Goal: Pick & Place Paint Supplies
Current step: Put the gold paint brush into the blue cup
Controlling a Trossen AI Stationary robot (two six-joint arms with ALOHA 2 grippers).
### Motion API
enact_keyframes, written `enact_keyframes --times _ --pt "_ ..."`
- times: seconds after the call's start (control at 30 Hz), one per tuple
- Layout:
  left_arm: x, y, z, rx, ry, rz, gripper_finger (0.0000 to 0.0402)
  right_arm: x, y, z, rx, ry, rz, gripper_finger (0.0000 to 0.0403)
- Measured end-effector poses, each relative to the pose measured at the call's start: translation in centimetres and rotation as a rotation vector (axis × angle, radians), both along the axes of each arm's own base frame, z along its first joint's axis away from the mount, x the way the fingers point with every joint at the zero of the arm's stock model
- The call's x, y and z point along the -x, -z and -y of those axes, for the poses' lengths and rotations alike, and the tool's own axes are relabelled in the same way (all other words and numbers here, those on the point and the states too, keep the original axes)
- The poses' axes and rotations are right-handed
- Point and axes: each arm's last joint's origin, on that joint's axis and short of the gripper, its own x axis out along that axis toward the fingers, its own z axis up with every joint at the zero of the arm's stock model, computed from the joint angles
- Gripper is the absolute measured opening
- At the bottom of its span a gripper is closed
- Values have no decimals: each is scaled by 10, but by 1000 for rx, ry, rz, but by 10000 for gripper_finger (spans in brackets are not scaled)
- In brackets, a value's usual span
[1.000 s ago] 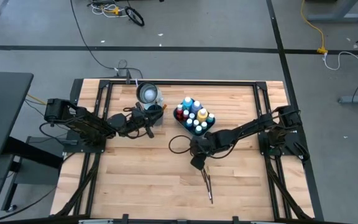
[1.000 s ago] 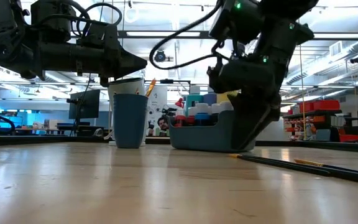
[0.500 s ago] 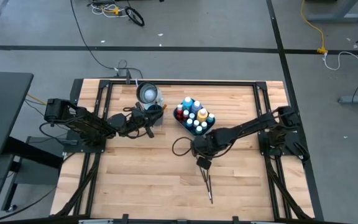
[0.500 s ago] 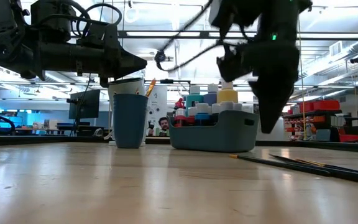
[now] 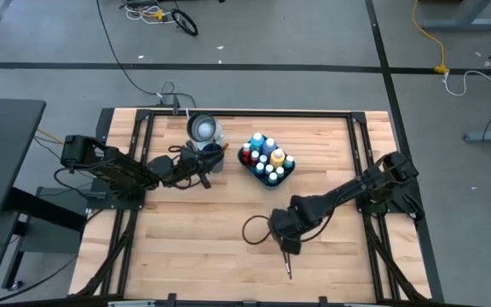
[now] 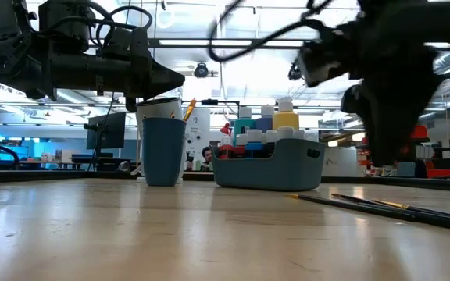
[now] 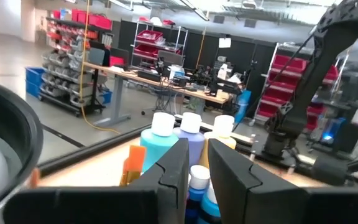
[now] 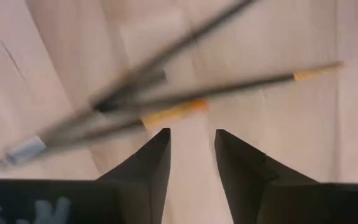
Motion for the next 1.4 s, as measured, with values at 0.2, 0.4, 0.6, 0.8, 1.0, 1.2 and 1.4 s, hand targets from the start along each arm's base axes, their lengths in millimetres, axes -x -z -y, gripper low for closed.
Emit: enact_keyframes --times 0.2,0.4,0.6,0.8,1.0,1.2,1.4 --pt "-1 0 1 42 57 23 67 -14 5 -14 -124 51 108 150" --pt "-1 1 3 51 119 21 67 -10 27 -13 -81 74 -29 152" --pt "-1 0 4 50 131 25 67 -4 37 -9 -74 97 -162 153" --pt "-1 0 3 52 118 30 67 -5 38 -8 -68 93 -159 153" --pt "-1 0 3 52 116 29 67 -4 38 -7 -56 84 -161 151" --pt "-1 0 3 52 116 29 67 -4 38 -8 -48 77 -152 114" --pt "-1 0 3 52 116 28 67 -5 39 -7 -31 67 -133 38"
